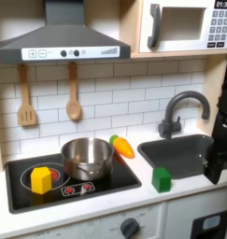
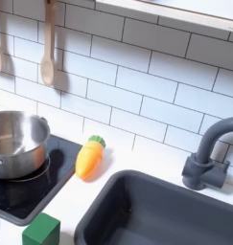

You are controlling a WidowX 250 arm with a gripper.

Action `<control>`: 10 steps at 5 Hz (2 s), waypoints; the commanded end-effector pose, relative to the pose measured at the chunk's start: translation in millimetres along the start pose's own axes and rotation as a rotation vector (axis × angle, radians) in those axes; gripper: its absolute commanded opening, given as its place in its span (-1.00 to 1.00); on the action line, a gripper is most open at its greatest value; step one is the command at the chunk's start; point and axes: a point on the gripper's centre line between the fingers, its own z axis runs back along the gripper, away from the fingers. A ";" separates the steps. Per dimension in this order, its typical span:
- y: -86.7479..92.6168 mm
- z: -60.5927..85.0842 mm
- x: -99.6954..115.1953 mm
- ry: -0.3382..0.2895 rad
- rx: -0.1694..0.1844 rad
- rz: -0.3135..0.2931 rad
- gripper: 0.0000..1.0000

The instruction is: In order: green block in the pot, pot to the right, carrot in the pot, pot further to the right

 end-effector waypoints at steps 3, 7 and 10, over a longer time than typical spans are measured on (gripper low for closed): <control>13.4 -6.1 26.6 -0.002 -0.016 0.011 1.00; 14.5 -31.3 102.3 -0.038 -0.007 -0.034 1.00; 15.7 -73.0 135.9 0.050 -0.030 -0.066 1.00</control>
